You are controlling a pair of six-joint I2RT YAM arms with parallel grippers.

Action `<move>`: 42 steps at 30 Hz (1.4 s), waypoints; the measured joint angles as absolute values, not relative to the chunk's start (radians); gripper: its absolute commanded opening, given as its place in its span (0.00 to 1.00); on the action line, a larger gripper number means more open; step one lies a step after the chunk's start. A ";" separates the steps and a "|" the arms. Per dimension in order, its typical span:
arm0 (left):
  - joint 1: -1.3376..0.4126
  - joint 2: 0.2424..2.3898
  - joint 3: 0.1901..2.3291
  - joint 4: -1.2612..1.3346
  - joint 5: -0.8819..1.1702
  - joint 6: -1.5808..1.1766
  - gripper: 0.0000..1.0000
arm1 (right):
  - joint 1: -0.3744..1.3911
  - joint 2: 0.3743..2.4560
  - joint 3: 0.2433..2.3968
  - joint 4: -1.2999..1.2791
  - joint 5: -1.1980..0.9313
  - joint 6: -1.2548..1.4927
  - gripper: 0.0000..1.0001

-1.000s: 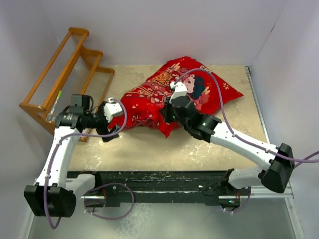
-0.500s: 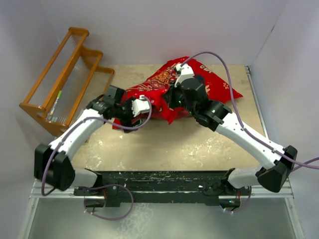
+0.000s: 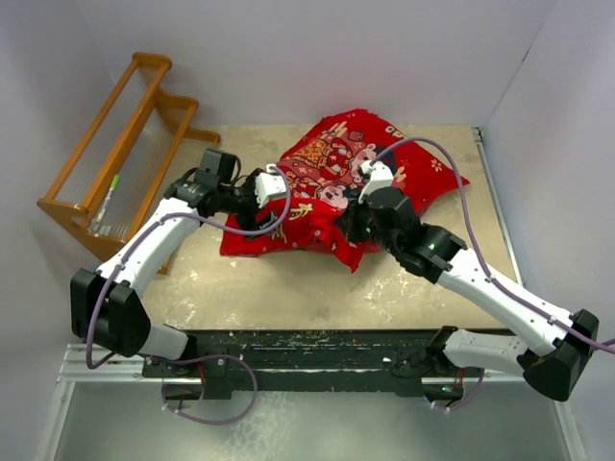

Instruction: Remove the pillowcase from the pillow

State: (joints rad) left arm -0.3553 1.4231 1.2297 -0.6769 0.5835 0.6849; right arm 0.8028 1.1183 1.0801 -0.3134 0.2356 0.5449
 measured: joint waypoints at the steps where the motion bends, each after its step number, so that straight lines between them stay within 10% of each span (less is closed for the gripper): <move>1: -0.358 1.425 1.224 -0.675 0.586 0.688 0.93 | 0.803 1.118 1.077 -0.314 0.235 0.550 0.00; 12: -0.475 1.478 1.237 -0.619 0.618 0.697 0.80 | 0.786 1.177 1.147 -0.310 0.211 0.551 0.00; 16: -0.504 1.500 1.293 -0.632 0.653 0.689 0.56 | 0.733 1.232 1.185 -0.301 0.159 0.547 0.00; 19: -0.525 1.502 1.319 -0.609 0.644 0.675 0.21 | 0.693 1.284 1.224 -0.302 0.111 0.538 0.00; 26: -0.536 1.618 1.365 -0.532 0.585 0.626 0.40 | 0.648 1.367 1.289 -0.302 0.033 0.513 0.00; 30: -0.535 1.677 1.386 -0.514 0.579 0.584 0.00 | 0.602 1.380 1.298 -0.307 -0.003 0.511 0.00; 42: -0.432 1.634 1.594 -0.535 0.570 0.463 0.00 | 0.494 1.426 1.507 -0.351 -0.047 0.479 0.00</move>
